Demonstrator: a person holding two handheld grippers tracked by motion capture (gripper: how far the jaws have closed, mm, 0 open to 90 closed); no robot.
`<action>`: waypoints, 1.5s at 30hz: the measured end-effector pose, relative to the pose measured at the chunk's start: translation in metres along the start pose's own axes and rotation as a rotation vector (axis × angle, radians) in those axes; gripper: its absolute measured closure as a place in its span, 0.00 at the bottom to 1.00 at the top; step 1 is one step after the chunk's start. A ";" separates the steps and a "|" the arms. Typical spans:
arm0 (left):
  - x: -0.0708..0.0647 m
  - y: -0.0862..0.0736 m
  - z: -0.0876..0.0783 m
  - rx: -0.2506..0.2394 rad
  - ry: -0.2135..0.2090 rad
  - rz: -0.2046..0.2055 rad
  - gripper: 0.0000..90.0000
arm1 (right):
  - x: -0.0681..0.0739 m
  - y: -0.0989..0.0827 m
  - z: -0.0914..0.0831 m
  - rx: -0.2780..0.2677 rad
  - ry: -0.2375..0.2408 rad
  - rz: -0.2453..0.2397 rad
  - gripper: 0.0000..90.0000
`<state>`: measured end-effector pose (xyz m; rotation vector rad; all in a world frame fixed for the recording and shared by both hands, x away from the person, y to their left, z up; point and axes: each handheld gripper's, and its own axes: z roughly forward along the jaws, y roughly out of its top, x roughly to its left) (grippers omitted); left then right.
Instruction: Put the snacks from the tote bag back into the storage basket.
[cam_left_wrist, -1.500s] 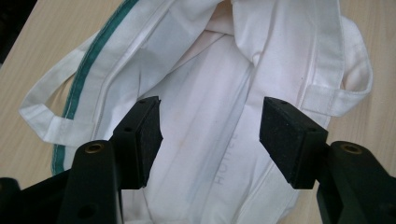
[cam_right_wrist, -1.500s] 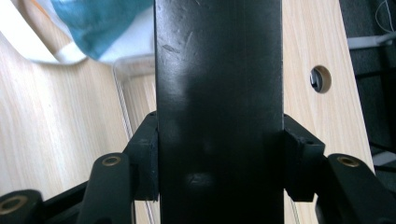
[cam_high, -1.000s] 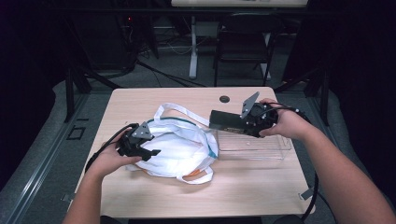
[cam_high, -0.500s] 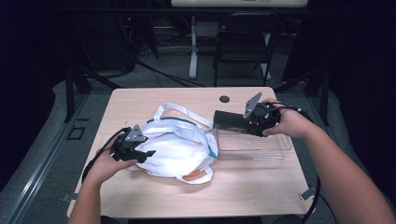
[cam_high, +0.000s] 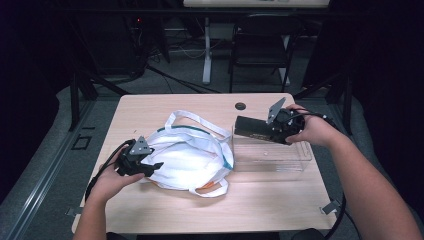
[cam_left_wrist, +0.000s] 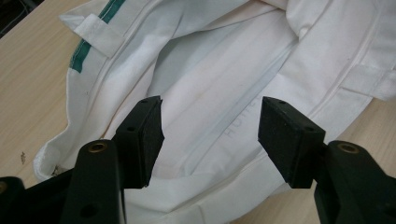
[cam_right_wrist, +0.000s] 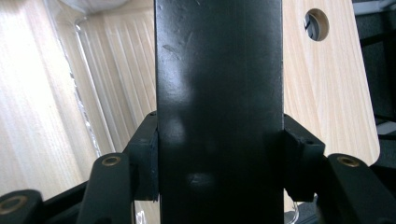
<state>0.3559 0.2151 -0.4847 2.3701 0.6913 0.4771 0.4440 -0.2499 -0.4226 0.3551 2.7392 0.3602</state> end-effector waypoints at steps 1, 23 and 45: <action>0.000 0.000 0.000 0.001 0.000 -0.001 0.44 | 0.000 -0.001 0.001 -0.007 -0.003 0.010 0.47; -0.003 -0.001 0.003 0.004 0.015 0.007 0.45 | 0.000 -0.019 0.044 0.049 0.016 0.032 0.47; -0.003 -0.002 -0.001 -0.014 0.017 0.000 0.45 | 0.001 -0.014 0.078 0.092 0.042 0.018 0.47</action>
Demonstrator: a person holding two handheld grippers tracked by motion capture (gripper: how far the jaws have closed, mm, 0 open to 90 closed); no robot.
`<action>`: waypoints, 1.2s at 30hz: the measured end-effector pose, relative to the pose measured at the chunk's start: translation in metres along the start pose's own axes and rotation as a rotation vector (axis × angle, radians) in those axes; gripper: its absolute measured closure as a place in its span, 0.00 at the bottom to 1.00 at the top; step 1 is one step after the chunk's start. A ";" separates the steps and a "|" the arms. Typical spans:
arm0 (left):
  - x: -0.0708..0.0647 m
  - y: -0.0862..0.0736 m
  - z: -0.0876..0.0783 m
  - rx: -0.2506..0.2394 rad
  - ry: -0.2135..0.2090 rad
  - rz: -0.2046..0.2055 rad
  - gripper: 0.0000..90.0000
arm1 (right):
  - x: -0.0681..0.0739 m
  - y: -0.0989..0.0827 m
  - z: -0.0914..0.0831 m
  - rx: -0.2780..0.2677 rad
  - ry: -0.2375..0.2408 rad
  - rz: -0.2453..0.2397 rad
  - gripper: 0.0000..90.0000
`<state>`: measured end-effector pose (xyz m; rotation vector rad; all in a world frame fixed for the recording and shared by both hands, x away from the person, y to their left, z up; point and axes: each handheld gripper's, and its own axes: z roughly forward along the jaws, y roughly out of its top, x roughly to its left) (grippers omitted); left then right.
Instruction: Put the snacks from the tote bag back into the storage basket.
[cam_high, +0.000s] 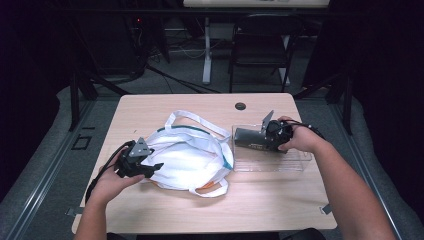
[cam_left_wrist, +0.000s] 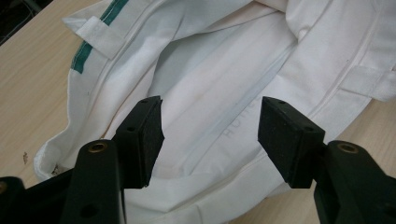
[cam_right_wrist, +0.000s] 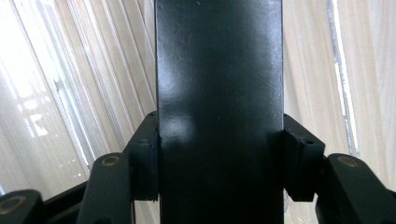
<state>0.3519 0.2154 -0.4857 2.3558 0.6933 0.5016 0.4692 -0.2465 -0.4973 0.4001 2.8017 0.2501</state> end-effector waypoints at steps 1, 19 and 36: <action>0.000 0.000 0.000 -0.003 0.001 -0.001 0.45 | 0.000 0.001 0.001 0.010 0.002 -0.005 0.47; -0.001 -0.003 0.003 0.018 0.016 0.006 0.45 | -0.001 0.006 0.017 0.033 0.017 -0.011 0.46; 0.000 -0.005 0.002 0.014 0.019 -0.001 0.45 | -0.001 0.005 0.023 0.029 0.001 -0.003 0.45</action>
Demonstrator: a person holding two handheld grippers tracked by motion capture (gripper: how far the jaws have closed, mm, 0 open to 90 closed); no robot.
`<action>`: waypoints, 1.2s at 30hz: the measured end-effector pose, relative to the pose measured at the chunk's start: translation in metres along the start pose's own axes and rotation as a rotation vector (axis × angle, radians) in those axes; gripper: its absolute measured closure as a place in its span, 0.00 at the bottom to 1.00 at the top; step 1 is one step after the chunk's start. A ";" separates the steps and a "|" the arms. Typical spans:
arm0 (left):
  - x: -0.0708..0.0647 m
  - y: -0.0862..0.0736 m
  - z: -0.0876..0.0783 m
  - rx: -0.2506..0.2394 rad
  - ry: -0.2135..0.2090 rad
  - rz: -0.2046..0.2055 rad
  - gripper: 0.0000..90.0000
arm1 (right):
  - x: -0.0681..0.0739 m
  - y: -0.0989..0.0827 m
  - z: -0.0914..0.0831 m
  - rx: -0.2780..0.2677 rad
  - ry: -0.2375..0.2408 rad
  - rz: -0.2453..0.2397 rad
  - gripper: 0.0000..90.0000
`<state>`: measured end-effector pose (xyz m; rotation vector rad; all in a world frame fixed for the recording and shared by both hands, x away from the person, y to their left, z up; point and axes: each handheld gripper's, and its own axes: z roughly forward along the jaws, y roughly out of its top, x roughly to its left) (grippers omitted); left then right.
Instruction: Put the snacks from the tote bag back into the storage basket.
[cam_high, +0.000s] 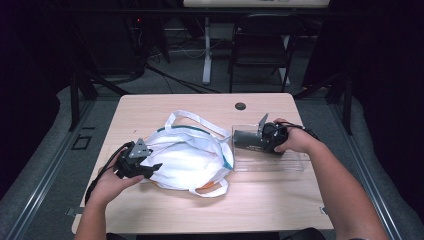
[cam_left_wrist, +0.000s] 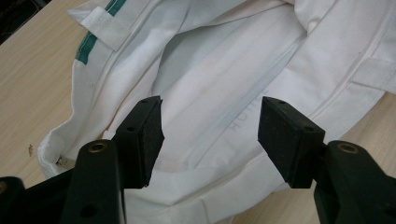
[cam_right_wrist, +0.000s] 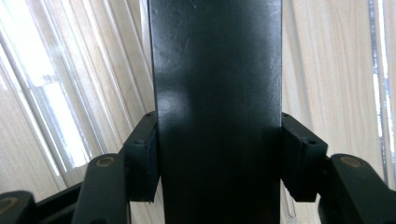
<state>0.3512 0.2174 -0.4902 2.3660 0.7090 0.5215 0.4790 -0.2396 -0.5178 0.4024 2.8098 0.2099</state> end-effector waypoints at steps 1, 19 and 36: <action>0.000 0.000 0.000 0.001 0.000 0.000 0.45 | 0.000 0.000 0.000 0.002 0.002 -0.001 0.44; -0.001 -0.002 0.001 0.012 0.004 -0.010 0.44 | -0.001 0.001 -0.014 -0.050 -0.030 0.056 0.38; 0.004 0.002 0.006 -0.006 -0.004 -0.014 0.44 | 0.011 -0.016 -0.038 -0.075 -0.046 0.270 0.46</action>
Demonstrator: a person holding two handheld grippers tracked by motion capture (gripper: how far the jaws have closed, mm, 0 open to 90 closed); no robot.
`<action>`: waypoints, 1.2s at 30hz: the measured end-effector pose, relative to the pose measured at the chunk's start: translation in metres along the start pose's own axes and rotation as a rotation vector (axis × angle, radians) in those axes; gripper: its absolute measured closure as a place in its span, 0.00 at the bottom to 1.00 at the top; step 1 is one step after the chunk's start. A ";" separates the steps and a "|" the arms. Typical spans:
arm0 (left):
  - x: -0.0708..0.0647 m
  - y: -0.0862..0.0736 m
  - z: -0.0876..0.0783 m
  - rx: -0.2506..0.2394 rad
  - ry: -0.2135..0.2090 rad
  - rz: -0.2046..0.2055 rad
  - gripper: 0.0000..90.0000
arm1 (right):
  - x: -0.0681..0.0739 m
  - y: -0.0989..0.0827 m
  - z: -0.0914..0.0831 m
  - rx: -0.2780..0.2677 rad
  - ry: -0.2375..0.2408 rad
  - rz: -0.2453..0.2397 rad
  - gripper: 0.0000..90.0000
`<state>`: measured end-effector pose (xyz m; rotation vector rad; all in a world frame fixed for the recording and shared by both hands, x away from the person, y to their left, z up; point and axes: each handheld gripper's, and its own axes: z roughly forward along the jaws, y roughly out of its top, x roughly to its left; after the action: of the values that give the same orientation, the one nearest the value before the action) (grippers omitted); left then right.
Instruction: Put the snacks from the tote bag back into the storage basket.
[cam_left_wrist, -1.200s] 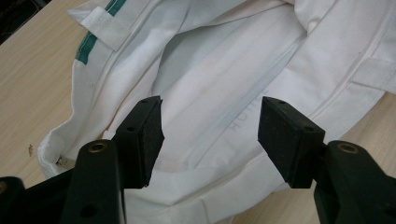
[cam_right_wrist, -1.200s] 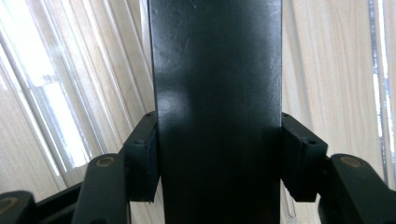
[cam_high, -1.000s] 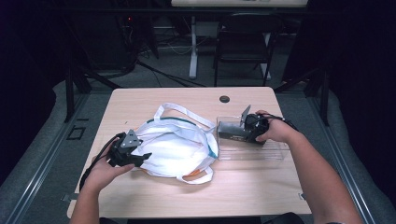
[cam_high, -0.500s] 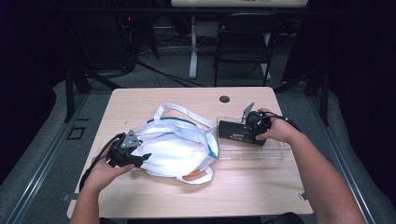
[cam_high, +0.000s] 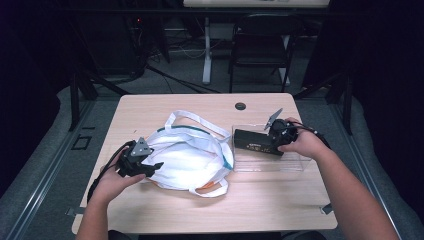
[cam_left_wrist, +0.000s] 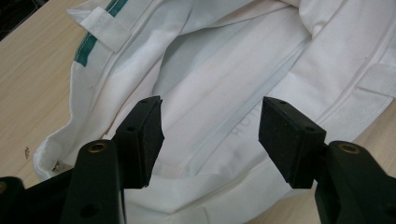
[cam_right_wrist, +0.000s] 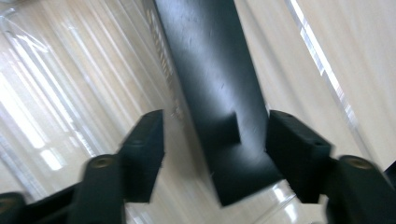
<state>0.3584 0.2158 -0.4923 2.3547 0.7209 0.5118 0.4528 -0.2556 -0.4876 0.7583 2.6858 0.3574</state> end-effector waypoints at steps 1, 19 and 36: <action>0.000 0.000 0.001 -0.007 0.004 -0.007 0.44 | 0.000 -0.002 0.000 0.002 0.013 0.021 0.46; 0.010 0.003 0.007 -0.020 0.000 -0.018 0.44 | 0.005 -0.031 -0.010 -0.007 -0.040 0.244 0.59; 0.009 0.004 0.010 -0.016 0.002 -0.011 0.44 | -0.002 -0.040 0.005 0.057 -0.051 0.333 0.58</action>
<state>0.3720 0.2139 -0.4953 2.3347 0.7278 0.5141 0.4374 -0.2892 -0.5049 1.2193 2.5290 0.3357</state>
